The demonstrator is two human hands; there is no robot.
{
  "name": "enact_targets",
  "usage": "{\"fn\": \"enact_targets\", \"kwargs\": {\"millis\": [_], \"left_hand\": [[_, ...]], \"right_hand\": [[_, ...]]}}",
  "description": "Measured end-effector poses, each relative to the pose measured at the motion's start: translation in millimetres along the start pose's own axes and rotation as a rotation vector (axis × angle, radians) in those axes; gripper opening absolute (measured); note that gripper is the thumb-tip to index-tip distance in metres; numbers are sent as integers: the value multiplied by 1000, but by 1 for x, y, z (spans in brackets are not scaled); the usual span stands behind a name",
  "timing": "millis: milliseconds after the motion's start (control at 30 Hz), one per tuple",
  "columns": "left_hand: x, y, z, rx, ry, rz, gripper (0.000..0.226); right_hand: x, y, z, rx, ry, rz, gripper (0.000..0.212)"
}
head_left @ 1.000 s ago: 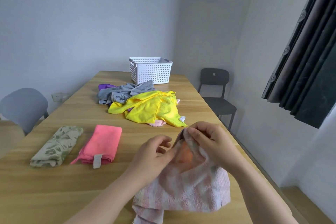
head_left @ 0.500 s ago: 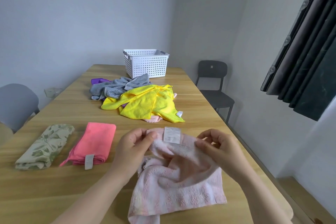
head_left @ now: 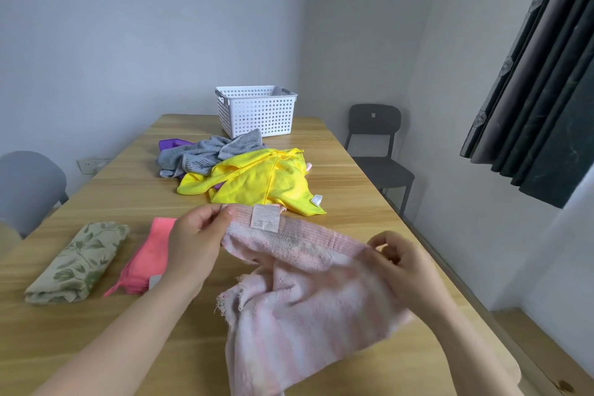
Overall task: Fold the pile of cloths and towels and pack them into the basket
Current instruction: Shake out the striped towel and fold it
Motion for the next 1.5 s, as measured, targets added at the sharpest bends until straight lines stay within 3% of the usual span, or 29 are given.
{"fn": "enact_targets", "kwargs": {"millis": [100, 167, 300, 367, 500, 667, 700, 800, 867, 1100, 1167, 1267, 1500], "left_hand": [[-4, 2, -17, -92, -72, -11, 19], [-2, -1, -27, -150, -110, -26, 10], [18, -24, -29, -149, -104, 55, 16], [30, -32, -20, -155, -64, 107, 16], [54, -37, 2, -160, 35, 207, 11], [79, -33, 17, -168, 111, 157, 15], [81, -32, 20, -146, 129, 157, 10], [88, -25, 25, -143, 164, 172, 29], [90, -21, 24, -161, 167, 170, 19], [98, -10, 27, -110, 202, 158, 16], [99, -10, 30, -63, 229, 154, 17], [101, -11, 31, -24, 243, 157, 14], [108, -25, 15, 116, 237, 254, 22]], "right_hand": [[-2, 12, 8, -123, -35, -56, 18], [-3, 13, 13, -329, -63, -21, 16], [1, -2, 32, -801, 14, 193, 13], [4, -13, 40, -873, 54, 315, 16], [11, -39, 32, -460, 4, 386, 27], [21, -64, 20, 78, 58, 377, 48], [24, -67, 22, 93, 87, 380, 49], [29, -81, 36, 63, 214, 401, 53], [30, -94, 44, 52, 302, 424, 53], [16, -119, 51, 174, 393, 464, 50], [12, -122, 51, 220, 386, 463, 42], [10, -117, 51, 249, 375, 428, 10], [28, -88, 60, -80, 327, 298, 12]]}}
Point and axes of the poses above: each hand's wrist, its own x-axis away from the middle knuckle, its own y-axis out of the back of the hand, z = x × y, the point moved 5 cm from there along -x, towards the middle knuckle, and after that the axes turned 14 degrees about z, right-handed, at the moved point
